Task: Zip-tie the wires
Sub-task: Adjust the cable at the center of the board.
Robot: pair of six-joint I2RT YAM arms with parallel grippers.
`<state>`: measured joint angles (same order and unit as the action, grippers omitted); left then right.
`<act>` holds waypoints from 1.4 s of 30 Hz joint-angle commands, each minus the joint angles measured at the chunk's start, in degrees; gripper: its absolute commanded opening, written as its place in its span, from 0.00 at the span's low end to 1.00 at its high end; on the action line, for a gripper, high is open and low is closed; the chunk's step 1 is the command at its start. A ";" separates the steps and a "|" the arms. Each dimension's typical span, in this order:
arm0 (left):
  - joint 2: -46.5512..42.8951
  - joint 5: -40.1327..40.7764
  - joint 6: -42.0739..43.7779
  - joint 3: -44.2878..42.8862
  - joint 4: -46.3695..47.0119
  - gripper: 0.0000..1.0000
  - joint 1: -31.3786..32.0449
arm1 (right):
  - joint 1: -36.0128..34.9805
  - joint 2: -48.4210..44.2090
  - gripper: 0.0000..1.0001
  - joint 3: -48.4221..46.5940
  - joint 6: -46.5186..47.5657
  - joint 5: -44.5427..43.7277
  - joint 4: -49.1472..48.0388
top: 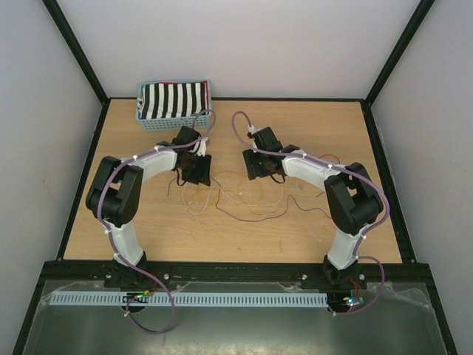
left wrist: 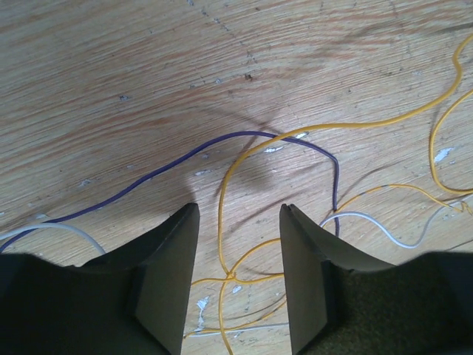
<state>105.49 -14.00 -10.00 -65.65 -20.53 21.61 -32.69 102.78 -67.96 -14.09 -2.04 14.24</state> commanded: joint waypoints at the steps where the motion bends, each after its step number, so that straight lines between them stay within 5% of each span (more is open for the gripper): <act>1: 1.47 1.15 0.95 1.34 -1.02 0.47 0.36 | -0.10 0.39 0.66 0.92 -0.33 0.93 -1.11; 16: 1.56 0.95 1.23 3.03 -1.05 0.12 0.37 | -0.01 -4.34 0.10 1.71 0.33 -0.16 -0.46; 21: 1.09 1.93 1.32 4.48 -1.04 0.02 0.28 | 0.04 -9.18 0.03 2.76 0.81 -5.74 1.31; 33: 1.53 1.68 1.42 4.69 -1.10 0.00 0.27 | 0.08 -3.51 0.50 0.21 0.85 0.63 1.27; 42: 1.07 1.99 1.46 4.83 -1.55 0.00 0.11 | -0.44 3.84 0.52 -2.59 1.17 3.42 -0.01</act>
<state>105.10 -13.47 -9.41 -63.33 -18.57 21.58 -32.71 105.03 -68.14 -13.17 -0.45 14.35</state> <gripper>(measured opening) 0.006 0.541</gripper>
